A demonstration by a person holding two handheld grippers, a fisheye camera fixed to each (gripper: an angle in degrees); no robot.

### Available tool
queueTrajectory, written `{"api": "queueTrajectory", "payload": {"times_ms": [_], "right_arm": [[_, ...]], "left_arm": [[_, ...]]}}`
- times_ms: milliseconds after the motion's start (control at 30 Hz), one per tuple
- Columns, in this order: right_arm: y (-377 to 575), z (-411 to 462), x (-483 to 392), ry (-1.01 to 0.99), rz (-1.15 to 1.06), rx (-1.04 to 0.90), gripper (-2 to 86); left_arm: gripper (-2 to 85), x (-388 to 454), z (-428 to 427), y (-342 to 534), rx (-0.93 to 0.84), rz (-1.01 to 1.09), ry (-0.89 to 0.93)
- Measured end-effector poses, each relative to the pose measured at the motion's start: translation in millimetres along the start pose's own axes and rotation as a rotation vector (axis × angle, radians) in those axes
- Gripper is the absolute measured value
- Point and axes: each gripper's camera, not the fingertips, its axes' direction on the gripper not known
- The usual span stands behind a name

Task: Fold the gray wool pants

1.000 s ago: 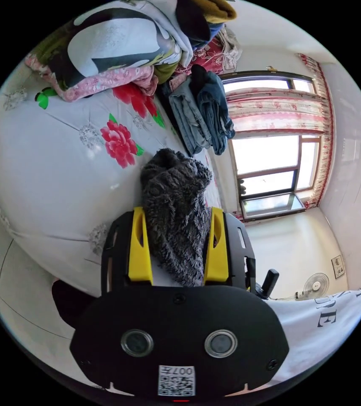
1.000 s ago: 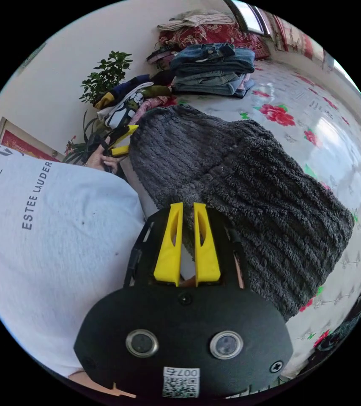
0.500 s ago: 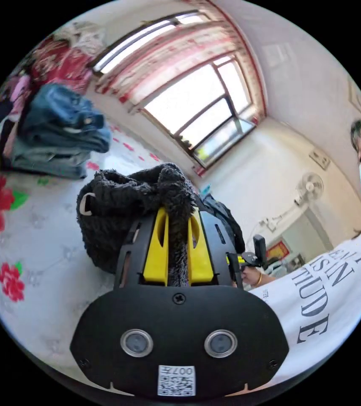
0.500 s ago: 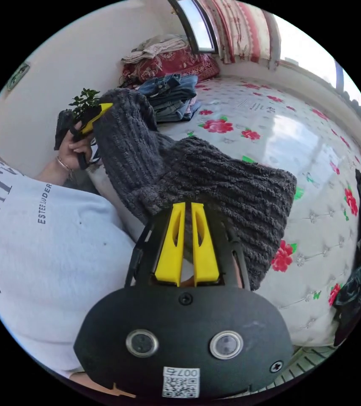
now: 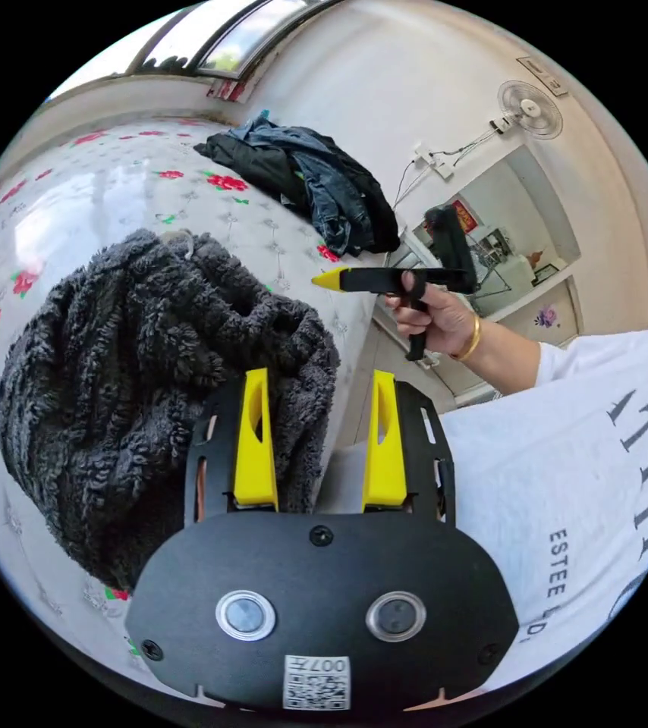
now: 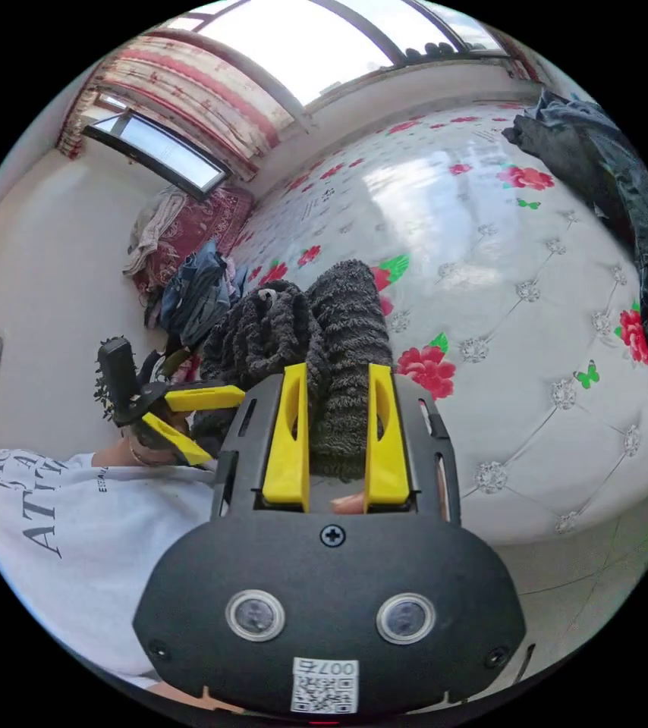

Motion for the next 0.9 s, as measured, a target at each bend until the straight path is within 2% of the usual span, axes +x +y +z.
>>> {"api": "queueTrajectory", "payload": {"times_ms": [133,233,300,367,433,500,533,567,633,733,800,900], "right_arm": [[-14,-5,18,-0.056,0.030,-0.007,10.9],[-24,-10,18,-0.077,0.002,-0.008,12.6],[-32,-12,10,-0.147,-0.035,0.002,13.5],[-40,-7,-17,-0.179,-0.147,-0.012,15.0],[-43,13,-39,-0.114,-0.242,-0.107,15.8],[-39,45,-49,0.065,-0.283,-0.260,16.1],[-33,69,-46,0.220,-0.301,-0.391,16.2],[-28,71,-40,0.233,-0.306,-0.403,16.4],[-28,48,-29,0.169,-0.246,-0.347,16.7],[-22,4,-5,0.159,-0.189,-0.227,17.6],[-22,-5,18,0.167,-0.127,-0.232,18.1],[-23,10,58,-0.001,0.019,-0.303,18.4]], "left_arm": [[17.4,10,-76,31,0.249,-0.019,-0.036],[17.3,-30,-113,81,0.335,-0.260,-0.178],[17.5,-78,-123,122,0.345,-0.511,-0.198],[18.1,-100,-123,140,0.373,-0.610,-0.180],[18.4,-112,-113,140,0.351,-0.632,-0.186],[20.3,-133,-82,127,0.232,-0.661,-0.159],[20.7,-137,-72,123,0.194,-0.657,-0.139],[21.3,-143,-53,116,0.117,-0.658,-0.118],[21.7,-145,-44,112,0.082,-0.658,-0.084],[21.3,-139,-63,118,0.158,-0.637,-0.106],[21.5,-146,-70,123,0.148,-0.636,-0.086],[21.4,-166,-58,116,0.149,-0.645,0.030]]}}
